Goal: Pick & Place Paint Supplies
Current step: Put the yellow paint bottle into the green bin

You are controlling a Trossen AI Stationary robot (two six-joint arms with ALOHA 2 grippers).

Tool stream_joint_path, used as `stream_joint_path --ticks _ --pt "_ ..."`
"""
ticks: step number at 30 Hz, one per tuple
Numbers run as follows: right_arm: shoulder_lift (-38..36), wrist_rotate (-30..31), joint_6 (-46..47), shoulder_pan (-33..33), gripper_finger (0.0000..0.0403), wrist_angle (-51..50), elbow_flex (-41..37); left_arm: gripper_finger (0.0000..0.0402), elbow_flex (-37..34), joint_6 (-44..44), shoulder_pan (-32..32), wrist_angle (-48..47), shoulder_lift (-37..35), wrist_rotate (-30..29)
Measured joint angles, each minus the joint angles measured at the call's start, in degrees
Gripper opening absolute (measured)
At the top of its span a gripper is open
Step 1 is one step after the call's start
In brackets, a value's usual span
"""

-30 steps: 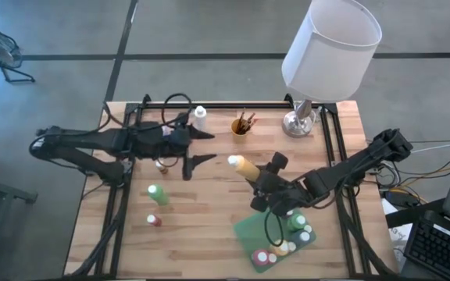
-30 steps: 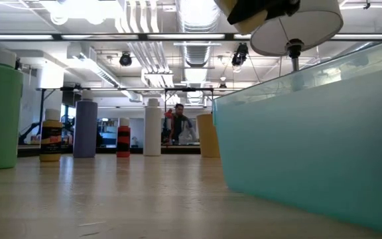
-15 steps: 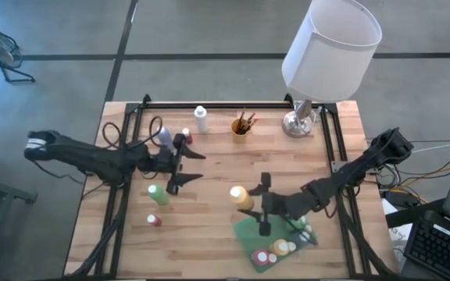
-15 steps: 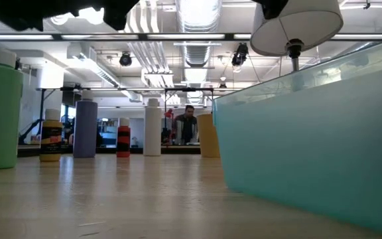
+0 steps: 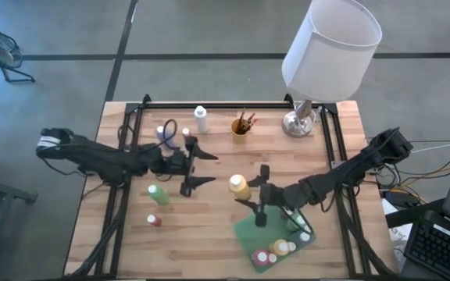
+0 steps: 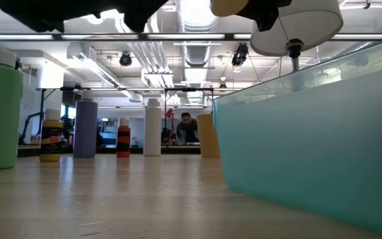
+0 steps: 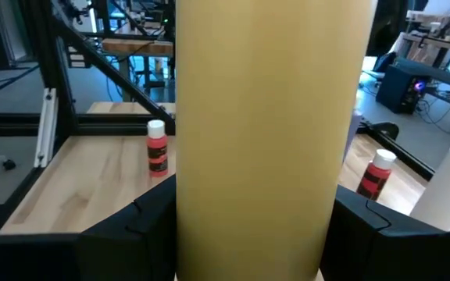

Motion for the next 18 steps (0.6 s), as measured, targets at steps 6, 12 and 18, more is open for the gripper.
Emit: stream_joint_path --ticks 6,12,18 --pt "0.0 0.0 -1.1 0.0 0.0216 -0.1 0.0 0.0339 5.4 -5.0 -0.2 0.0 5.6 0.7" --pt "-0.2 0.3 -1.8 -0.2 0.0216 0.0 0.0 0.0339 8.6 -11.5 -0.3 0.0 8.8 1.0" --pt "-1.3 3.1 -2.5 -0.3 0.0213 -0.1 0.0 0.0339 9.6 -17.7 -0.3 0.1 8.9 1.2"
